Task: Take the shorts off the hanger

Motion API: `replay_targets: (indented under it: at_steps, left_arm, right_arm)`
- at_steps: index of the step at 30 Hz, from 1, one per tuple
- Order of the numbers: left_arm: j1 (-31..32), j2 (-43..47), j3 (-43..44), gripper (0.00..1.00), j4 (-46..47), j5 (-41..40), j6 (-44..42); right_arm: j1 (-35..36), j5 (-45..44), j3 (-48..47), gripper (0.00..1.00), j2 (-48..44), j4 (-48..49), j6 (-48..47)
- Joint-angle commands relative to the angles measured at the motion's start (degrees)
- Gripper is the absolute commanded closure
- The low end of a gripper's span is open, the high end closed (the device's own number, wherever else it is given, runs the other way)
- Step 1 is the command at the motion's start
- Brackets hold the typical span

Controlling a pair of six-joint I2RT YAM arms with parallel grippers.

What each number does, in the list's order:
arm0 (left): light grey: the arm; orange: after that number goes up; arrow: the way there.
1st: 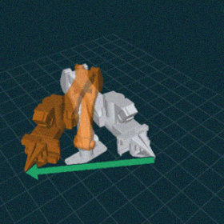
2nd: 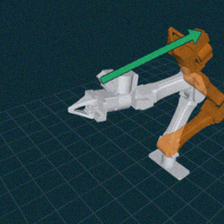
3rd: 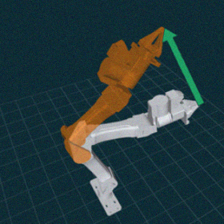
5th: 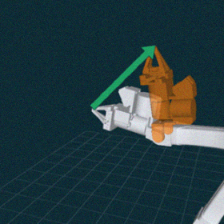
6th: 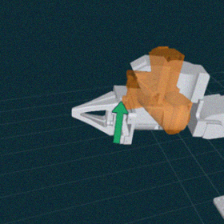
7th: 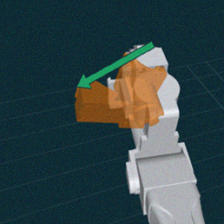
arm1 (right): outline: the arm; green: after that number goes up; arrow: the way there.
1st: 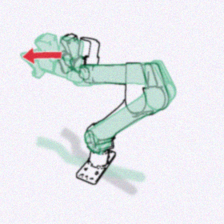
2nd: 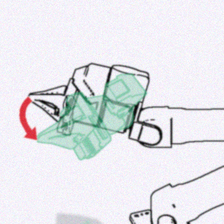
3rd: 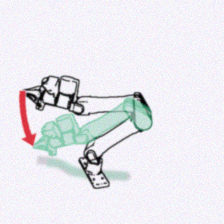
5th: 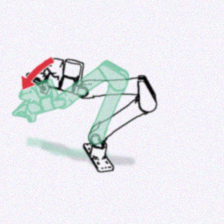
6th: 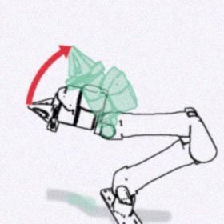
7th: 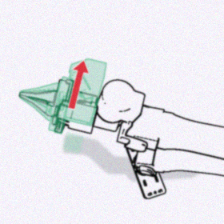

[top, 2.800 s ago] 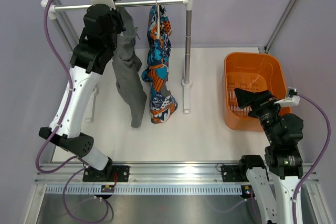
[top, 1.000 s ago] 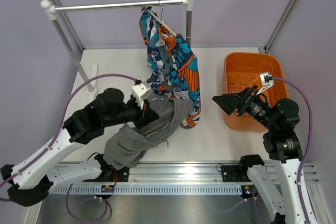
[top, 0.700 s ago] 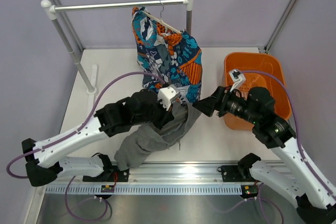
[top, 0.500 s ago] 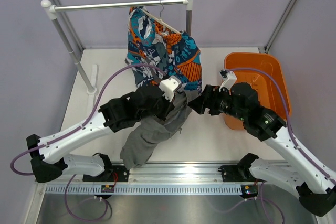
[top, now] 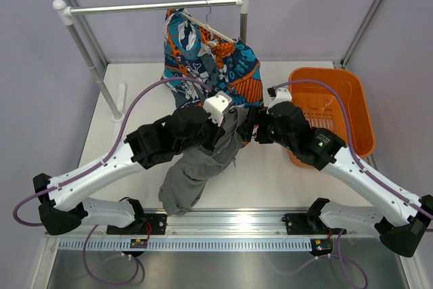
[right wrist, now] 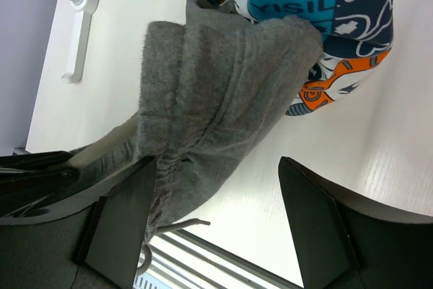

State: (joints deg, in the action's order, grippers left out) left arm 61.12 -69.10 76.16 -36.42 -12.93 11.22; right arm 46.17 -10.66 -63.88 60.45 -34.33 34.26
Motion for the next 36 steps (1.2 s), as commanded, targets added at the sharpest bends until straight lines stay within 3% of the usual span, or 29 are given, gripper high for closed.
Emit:
replay_targets:
  at_steps: [1,16,22,29,36]
  left_arm:
    - [0.14,0.99,2.15,1.00,4.35,-1.48,0.20]
    - [0.14,1.16,1.18,1.00,3.82,-3.16,-1.03]
    - [0.05,1.60,1.27,1.00,3.64,-1.76,-1.03]
    - [0.14,2.39,0.31,1.00,3.38,-0.61,-1.03]
    - [0.14,3.62,-1.01,1.00,2.50,1.58,-1.12]
  right_arm:
    - [2.34,-5.07,-3.71,0.19,1.16,1.10,0.02]
    - [5.77,-7.89,-6.35,0.18,-0.06,-0.21,0.02]
    - [5.77,-9.12,-7.23,0.19,3.88,-2.15,0.19]
    - [5.77,-11.67,-9.77,0.26,7.05,-2.59,0.19]
    - [5.77,-15.80,-10.48,0.42,8.55,-3.82,0.81]
